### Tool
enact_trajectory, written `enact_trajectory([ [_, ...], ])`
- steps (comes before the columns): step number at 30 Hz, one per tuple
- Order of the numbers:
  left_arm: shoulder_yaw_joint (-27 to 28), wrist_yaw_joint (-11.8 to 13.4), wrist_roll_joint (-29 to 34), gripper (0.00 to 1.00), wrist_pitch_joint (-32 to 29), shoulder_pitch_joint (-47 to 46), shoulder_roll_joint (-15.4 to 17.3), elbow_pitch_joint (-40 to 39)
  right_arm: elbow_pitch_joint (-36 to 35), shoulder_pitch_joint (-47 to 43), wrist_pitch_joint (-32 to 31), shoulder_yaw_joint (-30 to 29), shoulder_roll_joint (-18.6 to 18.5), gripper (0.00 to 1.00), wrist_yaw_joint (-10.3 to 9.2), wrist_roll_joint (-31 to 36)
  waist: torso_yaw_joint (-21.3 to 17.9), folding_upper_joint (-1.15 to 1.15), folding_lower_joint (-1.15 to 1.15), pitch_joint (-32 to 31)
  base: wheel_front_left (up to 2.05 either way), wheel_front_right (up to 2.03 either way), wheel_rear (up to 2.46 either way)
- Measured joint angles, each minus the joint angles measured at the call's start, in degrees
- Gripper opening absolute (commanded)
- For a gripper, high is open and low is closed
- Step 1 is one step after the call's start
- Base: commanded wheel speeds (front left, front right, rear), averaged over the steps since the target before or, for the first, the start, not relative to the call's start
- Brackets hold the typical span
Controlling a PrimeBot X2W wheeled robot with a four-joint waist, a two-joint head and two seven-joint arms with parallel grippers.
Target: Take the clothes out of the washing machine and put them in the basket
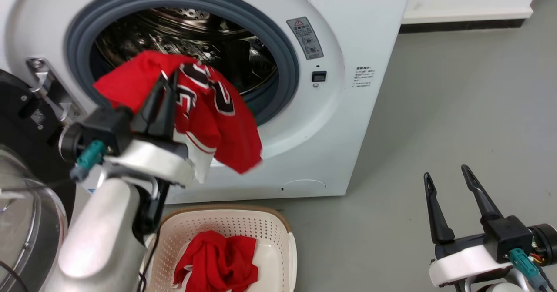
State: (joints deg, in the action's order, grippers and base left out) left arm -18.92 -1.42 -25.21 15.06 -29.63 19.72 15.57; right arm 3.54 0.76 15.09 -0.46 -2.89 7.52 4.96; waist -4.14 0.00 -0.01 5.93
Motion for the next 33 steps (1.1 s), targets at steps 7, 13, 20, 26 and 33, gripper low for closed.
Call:
enact_trajectory([
  [7, -1.9, 1.3, -1.3, 0.00, -3.9, 9.3, 0.5, -8.7, -0.3, -0.8, 0.0, -0.1, 0.0, 1.00, 0.00, -0.3, 1.0, 0.00, 0.00, 0.0, 0.00, 0.00, 0.00],
  [13, -5.8, 0.9, -1.4, 0.00, -8.6, 14.6, 1.2, -11.0, -0.7, 0.5, 0.0, -0.1, 0.0, 1.00, 0.00, -0.3, 1.3, 0.00, 0.01, 3.0, 0.00, 0.00, 0.00],
  [20, -10.6, 0.4, 0.4, 0.00, -10.7, 15.7, -0.7, -4.5, -0.9, 2.8, 0.0, 0.5, 0.0, 1.00, 0.00, -0.3, 1.1, 0.00, 0.01, 7.8, 0.00, 0.00, 0.00],
  [26, -12.7, -1.1, 1.6, 0.00, -9.8, 12.9, -2.2, 4.0, -1.5, 5.2, 0.0, 1.2, 0.0, 1.00, 0.00, -0.3, 0.0, 0.00, 0.02, 12.9, 0.00, 0.00, 0.00],
  [33, -15.0, -2.5, 4.1, 0.00, -8.9, 5.3, -3.6, 17.5, -2.7, 8.6, 0.0, 1.2, 0.0, 1.00, 0.00, -0.9, -2.2, 0.00, 0.02, 20.5, 0.00, 0.00, 0.00],
])
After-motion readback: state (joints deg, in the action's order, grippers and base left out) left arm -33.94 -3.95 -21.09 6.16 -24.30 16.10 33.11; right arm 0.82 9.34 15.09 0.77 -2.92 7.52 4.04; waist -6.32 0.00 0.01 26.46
